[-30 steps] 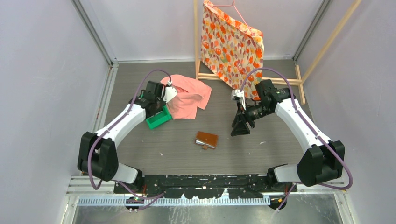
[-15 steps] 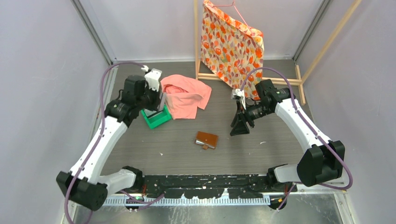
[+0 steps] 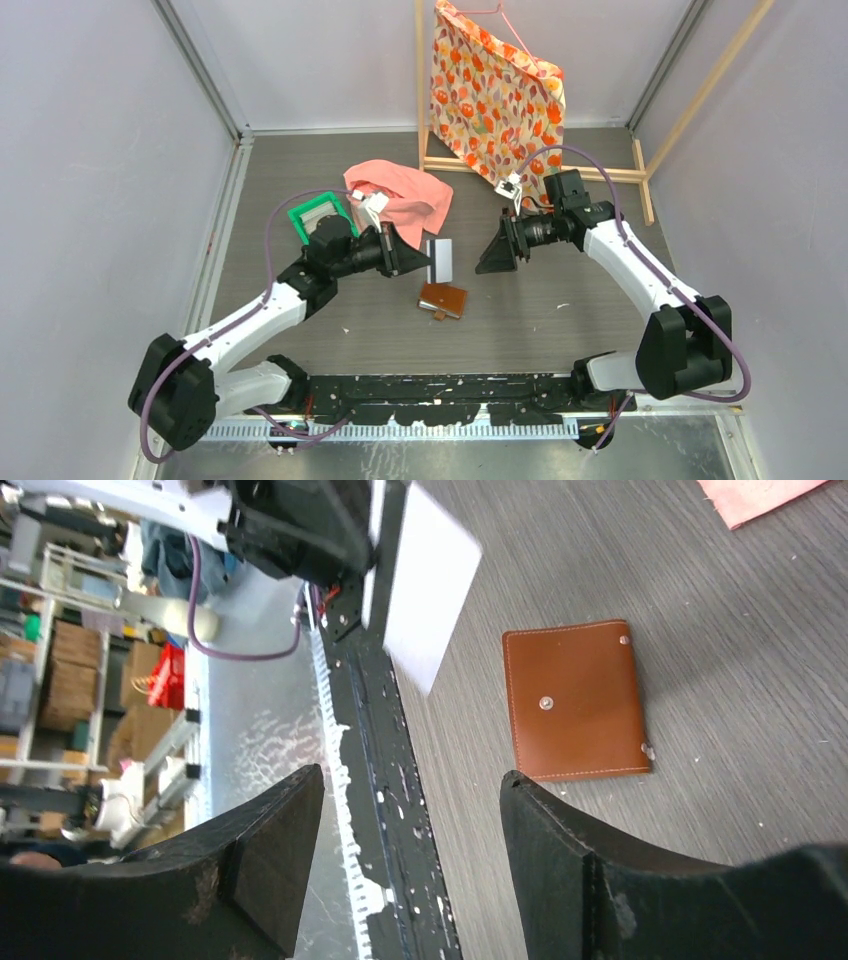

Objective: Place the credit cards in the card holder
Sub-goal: Open the card holder at the center of the board.

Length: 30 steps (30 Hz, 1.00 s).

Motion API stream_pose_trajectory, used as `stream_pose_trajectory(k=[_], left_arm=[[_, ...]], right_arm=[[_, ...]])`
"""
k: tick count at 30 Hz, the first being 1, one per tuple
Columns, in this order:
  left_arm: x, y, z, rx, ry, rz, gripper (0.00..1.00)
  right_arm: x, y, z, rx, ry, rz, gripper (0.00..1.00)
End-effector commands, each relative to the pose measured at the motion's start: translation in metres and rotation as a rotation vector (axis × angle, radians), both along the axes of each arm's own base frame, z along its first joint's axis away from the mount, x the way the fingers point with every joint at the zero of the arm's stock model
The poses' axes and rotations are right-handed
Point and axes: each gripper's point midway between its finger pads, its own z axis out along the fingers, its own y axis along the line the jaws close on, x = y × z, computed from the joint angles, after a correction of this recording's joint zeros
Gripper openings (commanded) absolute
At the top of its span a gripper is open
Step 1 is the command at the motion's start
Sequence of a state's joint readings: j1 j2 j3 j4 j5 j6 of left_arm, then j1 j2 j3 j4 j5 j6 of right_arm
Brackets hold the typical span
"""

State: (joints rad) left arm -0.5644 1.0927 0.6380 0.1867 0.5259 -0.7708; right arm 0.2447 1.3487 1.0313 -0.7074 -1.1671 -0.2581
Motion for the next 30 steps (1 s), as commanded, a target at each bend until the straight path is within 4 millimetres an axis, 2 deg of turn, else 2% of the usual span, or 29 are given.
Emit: stream_pose_trajectory(k=[1,5,17,21,25,26,27,28,30], left_arm=[[0.001,-0.025,0.049,-0.188,-0.151,-0.042,0.00],[-0.005,-0.037,0.045,-0.209,-0.156,-0.077,0.00],[-0.015,-0.054,0.043,-0.241,-0.147,-0.128,0.00],[-0.016,-0.056,0.037,-0.243,-0.136,-0.132,0.00],[-0.016,-0.055,0.035,-0.242,-0.134,-0.126,0.00],[-0.016,-0.055,0.035,-0.242,-0.133,-0.123,0.00],[-0.016,-0.055,0.035,-0.243,-0.129,-0.119,0.00],[-0.015,-0.054,0.035,-0.242,-0.122,-0.107,0.03],[-0.013,-0.050,0.031,-0.224,-0.104,-0.081,0.18]], right_arm=[[0.021,0.010,0.015,0.072,0.080,-0.084,0.70],[0.030,0.013,0.013,0.074,0.135,-0.121,0.70],[0.034,0.019,0.028,0.145,0.182,-0.146,0.64],[0.031,0.020,0.038,0.175,0.173,-0.135,0.49],[0.028,0.021,0.043,0.198,0.174,-0.120,0.19],[0.028,0.021,0.044,0.200,0.174,-0.115,0.07],[0.027,0.021,0.044,0.202,0.172,-0.109,0.03],[0.027,0.021,0.045,0.203,0.163,-0.107,0.01],[0.024,0.020,0.044,0.188,0.142,-0.100,0.01]])
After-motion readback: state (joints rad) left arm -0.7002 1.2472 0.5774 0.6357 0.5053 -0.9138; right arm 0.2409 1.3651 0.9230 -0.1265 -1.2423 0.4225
